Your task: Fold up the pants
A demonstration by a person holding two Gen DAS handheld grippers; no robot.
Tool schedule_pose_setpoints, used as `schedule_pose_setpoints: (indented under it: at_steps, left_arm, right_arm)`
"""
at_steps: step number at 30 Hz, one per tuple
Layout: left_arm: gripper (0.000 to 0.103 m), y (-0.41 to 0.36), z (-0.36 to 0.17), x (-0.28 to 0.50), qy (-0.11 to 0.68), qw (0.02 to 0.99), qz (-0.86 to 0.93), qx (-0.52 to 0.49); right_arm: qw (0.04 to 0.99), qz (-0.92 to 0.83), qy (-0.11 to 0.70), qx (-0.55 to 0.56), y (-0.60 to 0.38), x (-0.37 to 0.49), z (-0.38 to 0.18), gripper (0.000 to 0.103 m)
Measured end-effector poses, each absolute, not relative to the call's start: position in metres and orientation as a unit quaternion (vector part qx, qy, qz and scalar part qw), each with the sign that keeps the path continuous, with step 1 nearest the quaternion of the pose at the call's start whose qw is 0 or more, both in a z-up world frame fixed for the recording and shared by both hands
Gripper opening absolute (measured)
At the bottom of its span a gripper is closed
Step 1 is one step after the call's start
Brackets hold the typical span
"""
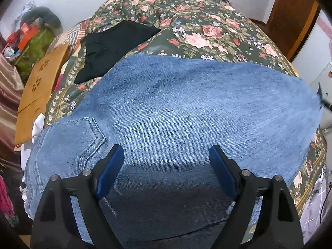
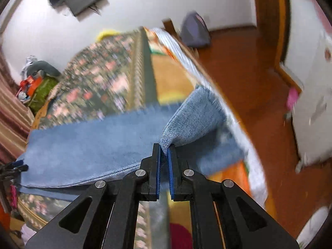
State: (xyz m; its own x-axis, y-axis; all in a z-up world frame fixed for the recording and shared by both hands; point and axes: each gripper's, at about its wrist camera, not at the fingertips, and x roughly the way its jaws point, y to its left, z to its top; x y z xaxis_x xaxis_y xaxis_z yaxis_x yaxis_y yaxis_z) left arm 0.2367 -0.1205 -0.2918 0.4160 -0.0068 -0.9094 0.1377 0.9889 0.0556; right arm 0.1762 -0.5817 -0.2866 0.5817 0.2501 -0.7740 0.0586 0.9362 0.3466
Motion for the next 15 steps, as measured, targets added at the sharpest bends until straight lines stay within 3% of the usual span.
schedule_pose_setpoints:
  at_steps: [2, 6, 15]
  left_arm:
    - [0.085, -0.121, -0.292, 0.234, 0.532, 0.843, -0.044, 0.062]
    - [0.085, -0.120, -0.291, 0.231, 0.526, 0.847, -0.054, 0.061]
    - [0.085, -0.048, -0.238, 0.222, 0.471, 0.882, -0.032, 0.003]
  right_arm:
    - [0.863, 0.043, 0.473, 0.175, -0.581, 0.172, -0.305, 0.007]
    - [0.860, 0.009, 0.480, 0.174, -0.586, 0.163, -0.305, 0.025]
    - [0.888, 0.041, 0.444, 0.110, -0.540, 0.165, -0.224, 0.027]
